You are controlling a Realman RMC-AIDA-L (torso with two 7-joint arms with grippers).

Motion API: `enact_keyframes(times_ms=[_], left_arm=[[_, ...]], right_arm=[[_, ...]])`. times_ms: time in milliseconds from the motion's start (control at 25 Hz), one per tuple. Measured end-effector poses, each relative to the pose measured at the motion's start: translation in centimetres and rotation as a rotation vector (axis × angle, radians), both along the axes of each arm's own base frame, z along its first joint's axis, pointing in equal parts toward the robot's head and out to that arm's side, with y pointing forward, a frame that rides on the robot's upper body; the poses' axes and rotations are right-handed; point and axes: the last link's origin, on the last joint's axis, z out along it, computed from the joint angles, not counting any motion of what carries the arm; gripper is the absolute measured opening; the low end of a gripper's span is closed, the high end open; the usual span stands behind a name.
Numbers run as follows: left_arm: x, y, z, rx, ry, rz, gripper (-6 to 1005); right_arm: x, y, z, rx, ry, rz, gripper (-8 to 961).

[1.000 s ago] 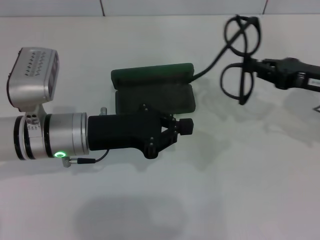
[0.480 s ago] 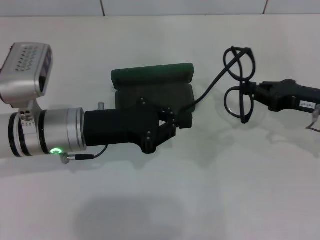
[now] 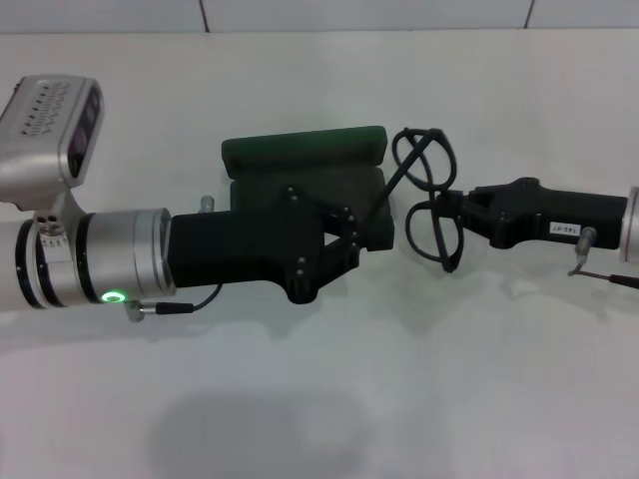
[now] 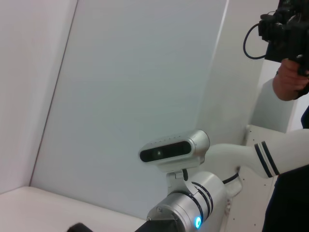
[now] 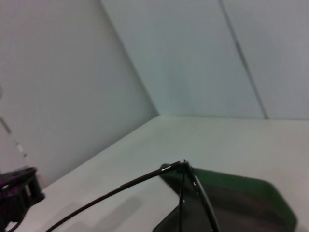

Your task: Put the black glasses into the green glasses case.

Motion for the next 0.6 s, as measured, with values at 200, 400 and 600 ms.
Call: enact_keyframes(times_ms=[200,400,600], left_arm=[[-0.1,-0.1,-0.2,-0.008,0.015,-0.004,22],[0.0,-0.4,-0.5,-0.04,0.043,-0.035,23],[0.2,-0.4,-0.7,-0.059,0.06,-0.059,24]], right_arm=[[-0.8,-0.1,-0.6,-0.041,-0.026,0.048,37],[-1.6,0.3,-0.1,-0.087,-0.079,0.13,37],[-2.7,0.9,0.4,-0.126,-0.115,0.202,36]])
